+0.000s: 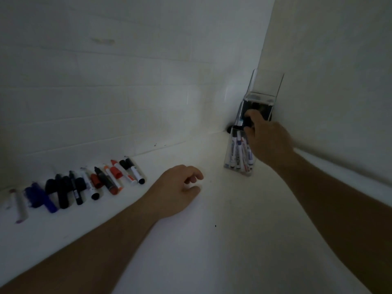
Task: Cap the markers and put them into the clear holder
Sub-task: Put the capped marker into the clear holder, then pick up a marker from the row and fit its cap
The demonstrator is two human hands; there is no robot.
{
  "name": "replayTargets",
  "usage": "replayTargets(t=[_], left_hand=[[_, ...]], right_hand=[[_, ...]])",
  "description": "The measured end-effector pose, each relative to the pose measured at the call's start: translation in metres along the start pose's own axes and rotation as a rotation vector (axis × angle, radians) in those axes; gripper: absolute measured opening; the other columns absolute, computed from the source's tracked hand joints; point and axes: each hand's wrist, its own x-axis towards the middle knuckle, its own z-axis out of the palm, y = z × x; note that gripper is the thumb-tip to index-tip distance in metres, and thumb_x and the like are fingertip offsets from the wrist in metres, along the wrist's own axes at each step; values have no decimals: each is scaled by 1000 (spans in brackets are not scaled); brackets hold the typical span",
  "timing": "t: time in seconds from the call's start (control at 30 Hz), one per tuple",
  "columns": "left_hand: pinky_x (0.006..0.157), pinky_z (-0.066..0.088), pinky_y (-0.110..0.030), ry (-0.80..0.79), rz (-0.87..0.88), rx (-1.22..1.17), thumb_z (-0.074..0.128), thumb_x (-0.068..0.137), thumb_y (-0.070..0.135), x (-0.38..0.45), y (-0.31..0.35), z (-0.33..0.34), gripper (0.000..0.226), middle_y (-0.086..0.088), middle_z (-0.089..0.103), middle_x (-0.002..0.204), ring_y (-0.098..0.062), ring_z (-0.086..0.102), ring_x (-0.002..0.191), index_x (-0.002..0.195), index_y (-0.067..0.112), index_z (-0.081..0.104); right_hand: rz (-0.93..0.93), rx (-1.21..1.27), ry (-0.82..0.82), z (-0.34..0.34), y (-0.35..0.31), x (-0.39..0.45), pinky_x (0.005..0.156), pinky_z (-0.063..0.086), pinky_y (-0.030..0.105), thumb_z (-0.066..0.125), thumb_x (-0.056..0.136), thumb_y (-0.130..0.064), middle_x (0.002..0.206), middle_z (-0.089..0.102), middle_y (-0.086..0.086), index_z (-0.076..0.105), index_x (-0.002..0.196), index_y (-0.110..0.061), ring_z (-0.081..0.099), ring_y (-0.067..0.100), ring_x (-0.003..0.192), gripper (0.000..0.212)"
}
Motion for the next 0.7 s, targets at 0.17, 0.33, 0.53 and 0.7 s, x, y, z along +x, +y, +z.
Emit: replayTargets(t=[0.17,0.33,0.53,0.7], left_hand=[[83,50,-26,-4,16,12,68,90,29,0,-2,0,21,15,59,99,-3,55,93,110,33,65],[83,49,-26,-11,40,41,68,89,29,-1,-4,0,17,16,59,99,-2,55,93,106,35,65],[89,39,-18,94,142,62,66,88,21,-2,-7,-8,15,14,64,97,-3,56,92,99,31,69],[91,30,-17,356,80,195,51,70,-13,3,-13,-38,52,3,66,102,-17,53,101,101,23,72]], right_hand=[[4,26,-65,14,10,-14,64,57,37,51,96,-40,91,66,2,48,135,-29,58,24,72,41],[14,97,-140,22,14,-19,89,52,46,48,97,-40,119,60,7,37,151,-29,57,31,105,56],[10,65,211,13,-14,-35,81,48,34,66,85,-20,124,47,12,50,143,-20,49,29,105,60],[-66,439,-65,42,-87,-60,86,42,23,62,89,-15,120,51,-3,57,133,-26,49,8,99,45]])
